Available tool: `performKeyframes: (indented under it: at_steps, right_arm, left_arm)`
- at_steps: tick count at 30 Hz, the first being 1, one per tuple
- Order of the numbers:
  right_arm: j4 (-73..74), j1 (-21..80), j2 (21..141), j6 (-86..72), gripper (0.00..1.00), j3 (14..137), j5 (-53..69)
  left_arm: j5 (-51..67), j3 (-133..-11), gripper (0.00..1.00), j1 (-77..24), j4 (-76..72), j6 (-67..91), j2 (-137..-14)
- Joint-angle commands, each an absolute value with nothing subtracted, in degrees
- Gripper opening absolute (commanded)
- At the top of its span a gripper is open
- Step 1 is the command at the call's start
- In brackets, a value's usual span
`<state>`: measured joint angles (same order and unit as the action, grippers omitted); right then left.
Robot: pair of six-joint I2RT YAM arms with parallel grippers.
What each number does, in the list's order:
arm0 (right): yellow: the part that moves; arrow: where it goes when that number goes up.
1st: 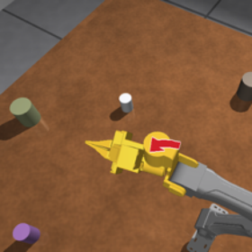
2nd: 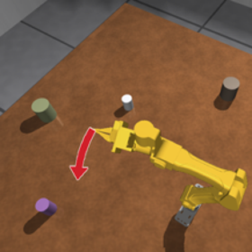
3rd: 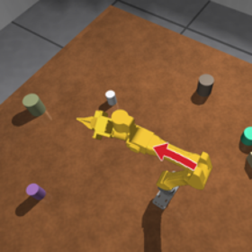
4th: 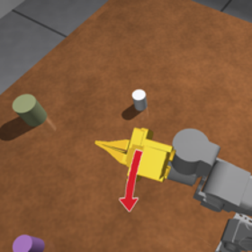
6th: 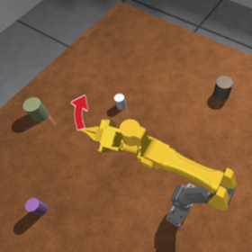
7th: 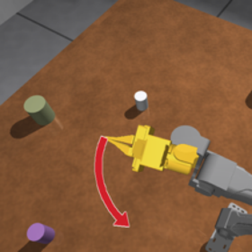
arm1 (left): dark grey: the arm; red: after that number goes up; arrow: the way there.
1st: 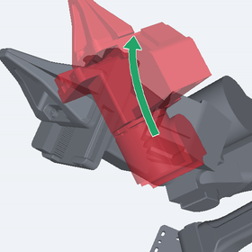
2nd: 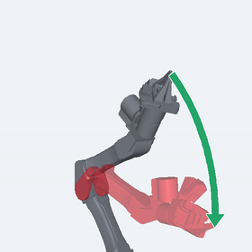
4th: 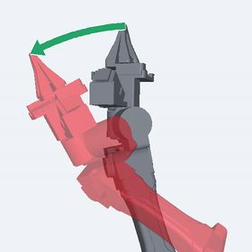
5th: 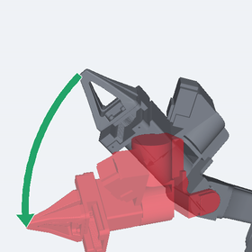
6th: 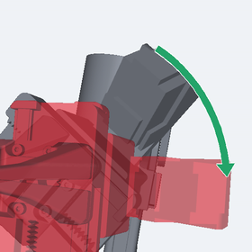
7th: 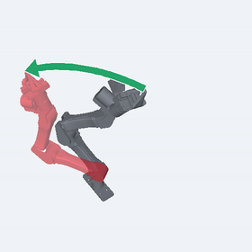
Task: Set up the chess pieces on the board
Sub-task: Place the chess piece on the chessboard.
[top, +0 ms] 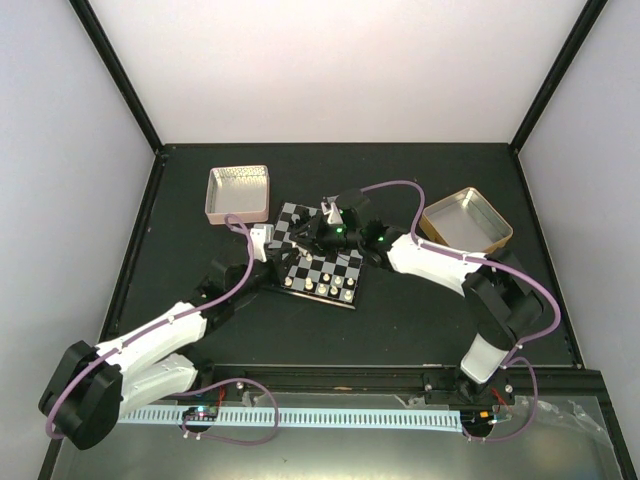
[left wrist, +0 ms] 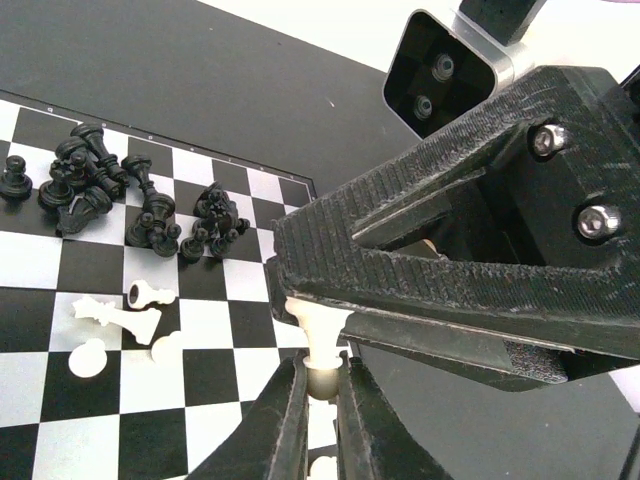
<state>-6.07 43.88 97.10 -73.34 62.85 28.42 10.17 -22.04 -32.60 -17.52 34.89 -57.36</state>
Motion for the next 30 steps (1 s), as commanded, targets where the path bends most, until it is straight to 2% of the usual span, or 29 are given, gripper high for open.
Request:
performKeyframes:
  at_steps: [1,7,14,22,27,30]
  right_arm:
    - [-5.59,43.74,95.16,-70.40,0.17,62.79,28.68]
    - [2.65,43.27,95.30,-57.74,0.32,67.54,30.13]
    - [16.15,42.01,93.88,-33.61,0.41,72.29,37.67]
    - [24.60,42.01,93.21,-25.49,0.40,72.43,38.15]
    - [24.08,41.99,92.77,-26.50,0.21,71.56,38.25]
    - [20.70,41.97,91.90,-28.95,0.18,70.04,39.00]
  left_arm:
    - [9.45,-24.86,0.03,-32.70,-17.70,32.43,-56.68]
    - [12.47,-25.96,0.01,-32.76,-13.95,31.48,-55.62]
    - [18.27,-27.44,0.01,-32.86,-6.94,28.63,-54.21]
    - [22.60,-29.34,0.02,-32.95,-1.71,23.89,-52.20]
    - [23.62,-30.35,0.02,-32.96,-0.27,22.52,-50.93]
    - [24.44,-30.57,0.02,-32.95,-0.10,22.48,-50.67]
